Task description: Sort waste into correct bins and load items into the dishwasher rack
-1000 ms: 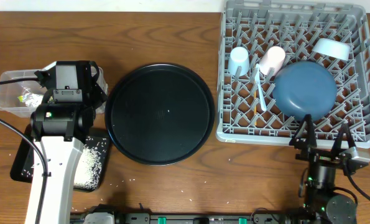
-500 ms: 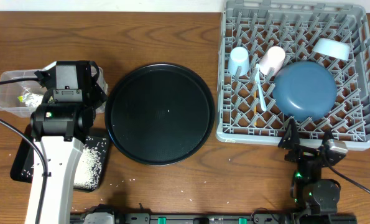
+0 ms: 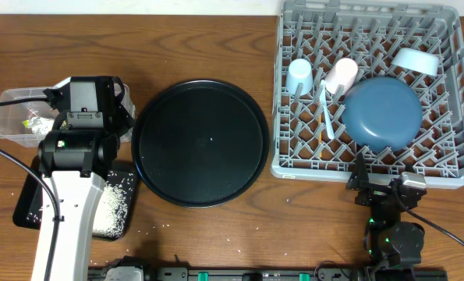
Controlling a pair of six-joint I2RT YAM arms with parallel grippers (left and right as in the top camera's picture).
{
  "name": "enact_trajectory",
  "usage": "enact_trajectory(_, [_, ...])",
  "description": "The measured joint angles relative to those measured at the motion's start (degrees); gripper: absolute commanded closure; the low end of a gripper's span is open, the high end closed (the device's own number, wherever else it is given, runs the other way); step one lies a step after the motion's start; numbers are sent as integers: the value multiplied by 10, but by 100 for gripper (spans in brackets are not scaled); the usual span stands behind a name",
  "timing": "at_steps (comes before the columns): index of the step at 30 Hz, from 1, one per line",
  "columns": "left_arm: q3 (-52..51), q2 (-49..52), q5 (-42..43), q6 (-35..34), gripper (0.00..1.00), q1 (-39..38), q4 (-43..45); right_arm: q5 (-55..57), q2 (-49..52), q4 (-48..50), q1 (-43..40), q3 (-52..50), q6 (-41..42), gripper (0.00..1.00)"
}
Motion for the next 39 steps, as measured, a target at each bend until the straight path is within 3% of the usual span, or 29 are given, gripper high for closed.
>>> enact_trajectory(23, [-2,-17,0,0,2,0,0,0,0,0,0,0,-1,1])
enact_trajectory(31, [-28,-242,54,-10,2,-8,3,0,0,0,0,0,-1,1])
enact_trajectory(39, [-173,-490,103,-29,2,-8,0,-2,0,0,0,0,-2,1])
